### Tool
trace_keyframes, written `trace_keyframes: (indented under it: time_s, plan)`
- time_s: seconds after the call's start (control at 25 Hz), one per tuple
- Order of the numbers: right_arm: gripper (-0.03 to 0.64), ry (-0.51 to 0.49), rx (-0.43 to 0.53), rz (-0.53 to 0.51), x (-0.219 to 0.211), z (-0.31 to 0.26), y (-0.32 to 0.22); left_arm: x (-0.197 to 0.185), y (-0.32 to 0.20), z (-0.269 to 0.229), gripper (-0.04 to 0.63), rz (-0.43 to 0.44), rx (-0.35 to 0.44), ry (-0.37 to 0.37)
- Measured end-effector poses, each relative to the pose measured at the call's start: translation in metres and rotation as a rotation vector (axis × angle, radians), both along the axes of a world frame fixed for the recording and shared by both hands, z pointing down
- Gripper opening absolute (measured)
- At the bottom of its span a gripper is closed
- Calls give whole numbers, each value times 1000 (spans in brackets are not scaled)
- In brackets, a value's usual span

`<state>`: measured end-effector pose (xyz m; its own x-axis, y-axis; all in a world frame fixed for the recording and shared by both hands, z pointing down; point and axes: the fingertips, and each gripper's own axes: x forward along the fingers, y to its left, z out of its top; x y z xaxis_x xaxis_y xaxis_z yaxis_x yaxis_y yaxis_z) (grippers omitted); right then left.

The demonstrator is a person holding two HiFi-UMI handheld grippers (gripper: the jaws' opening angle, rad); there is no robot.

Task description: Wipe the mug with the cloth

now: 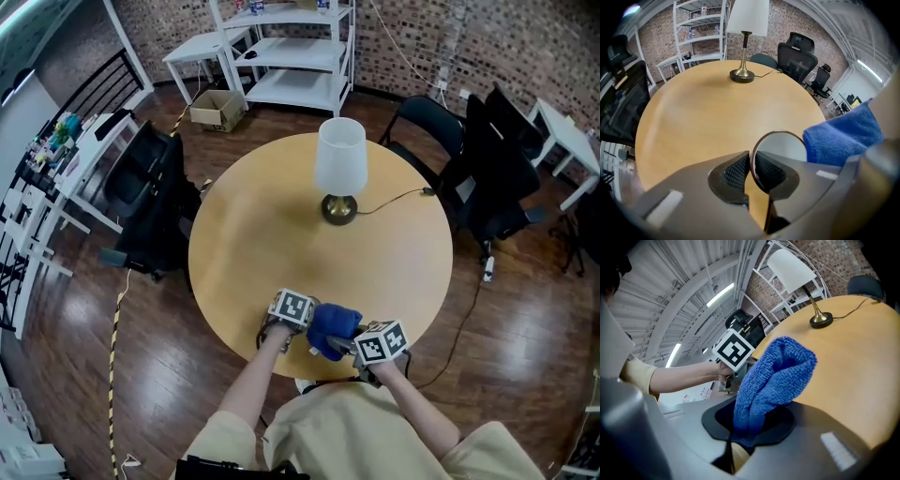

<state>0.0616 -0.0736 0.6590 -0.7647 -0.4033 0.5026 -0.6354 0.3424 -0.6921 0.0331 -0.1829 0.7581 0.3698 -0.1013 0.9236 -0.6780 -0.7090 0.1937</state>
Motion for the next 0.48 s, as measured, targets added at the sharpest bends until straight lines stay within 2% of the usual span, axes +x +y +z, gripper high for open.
trace_keyframes:
  time_s: [0.12,0.24,0.36,0.48]
  plan:
    - [60,-16,-36,18,-13,14,-19,2,5,0,32,-17,-24,12]
    - [60,36,-85,-1,-21,32,-23,-4,-2,-2,34,-45,-17,22]
    - [60,46,-105,15,-21,38,-21,-6,-8,-3,34,-49,0,37]
    - [60,47,-136,49,-11,44,-17,-6,-2,-2,37,-46,-30,38]
